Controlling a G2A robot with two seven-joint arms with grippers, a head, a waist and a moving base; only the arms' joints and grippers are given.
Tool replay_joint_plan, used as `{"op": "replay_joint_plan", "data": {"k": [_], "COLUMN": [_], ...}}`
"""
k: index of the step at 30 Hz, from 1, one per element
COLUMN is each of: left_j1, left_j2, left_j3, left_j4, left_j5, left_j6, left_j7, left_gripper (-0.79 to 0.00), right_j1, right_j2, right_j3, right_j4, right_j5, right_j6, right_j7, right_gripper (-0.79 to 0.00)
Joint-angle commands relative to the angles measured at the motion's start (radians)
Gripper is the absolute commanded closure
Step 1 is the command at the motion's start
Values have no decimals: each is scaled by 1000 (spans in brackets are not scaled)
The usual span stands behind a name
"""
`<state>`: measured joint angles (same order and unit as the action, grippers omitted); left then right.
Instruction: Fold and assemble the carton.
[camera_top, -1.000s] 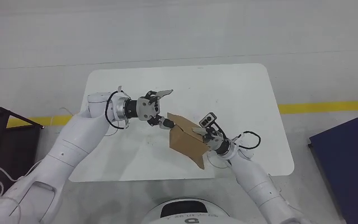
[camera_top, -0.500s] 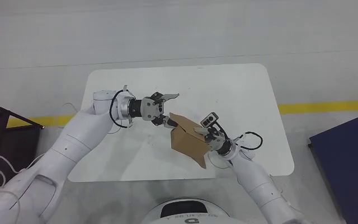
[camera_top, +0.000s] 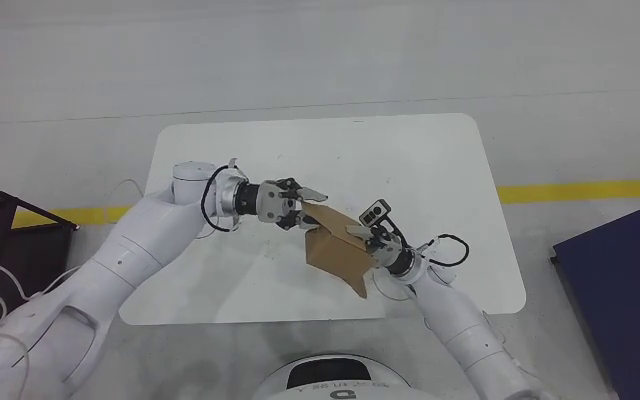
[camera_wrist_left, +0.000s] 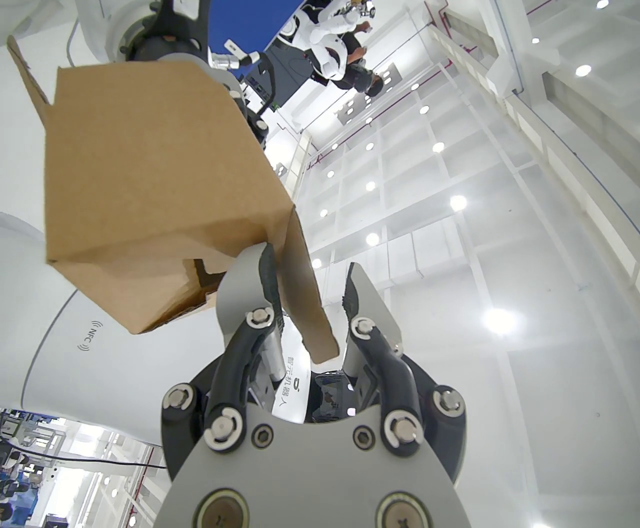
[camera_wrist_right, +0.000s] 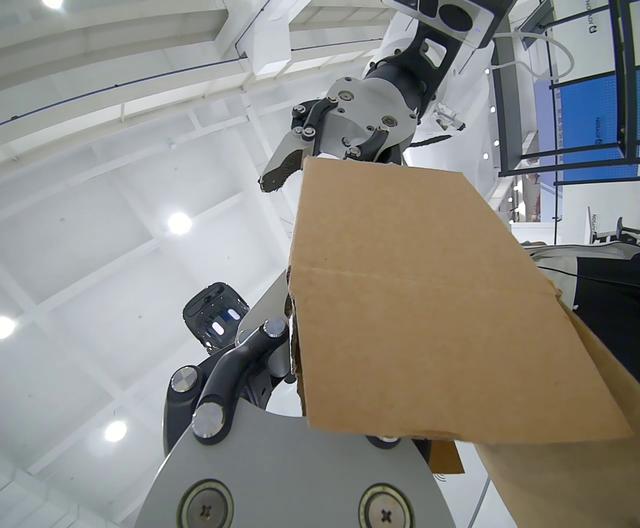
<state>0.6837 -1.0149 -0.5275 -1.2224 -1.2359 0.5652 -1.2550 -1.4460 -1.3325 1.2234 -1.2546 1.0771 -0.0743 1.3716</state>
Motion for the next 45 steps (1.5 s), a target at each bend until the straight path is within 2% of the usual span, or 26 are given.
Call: {"op": "replay_joint_plan", "data": {"k": [1,16,28,36,45], "left_j1": [-9,-71,-114,-139,-164], "left_j2": [7,48,65,71,64], "left_j3": [19,132,192,231,268], "left_j4": [6,5,-18,-28,-37], "left_j5": [-3,-27,-35,-50,-51], "left_j6": [-4,-36,-33,-19,-5], "left_j7": [-4,-36,-33,-19,-5], "left_gripper": [-354,-308,-388,-489,-486], "right_j1": [1,13,30,37,40], "right_j2": [0,0,-6,-10,-13], "right_j3": [0,0,-8,-11,-19], "right_j4": [3,15,48,65,63], "right_j5": [2,59,129,159,158], "right_j6": [0,15,34,36,30], "right_j7": [-1,7,36,53,55], "right_gripper": [0,0,0,0,0]}}
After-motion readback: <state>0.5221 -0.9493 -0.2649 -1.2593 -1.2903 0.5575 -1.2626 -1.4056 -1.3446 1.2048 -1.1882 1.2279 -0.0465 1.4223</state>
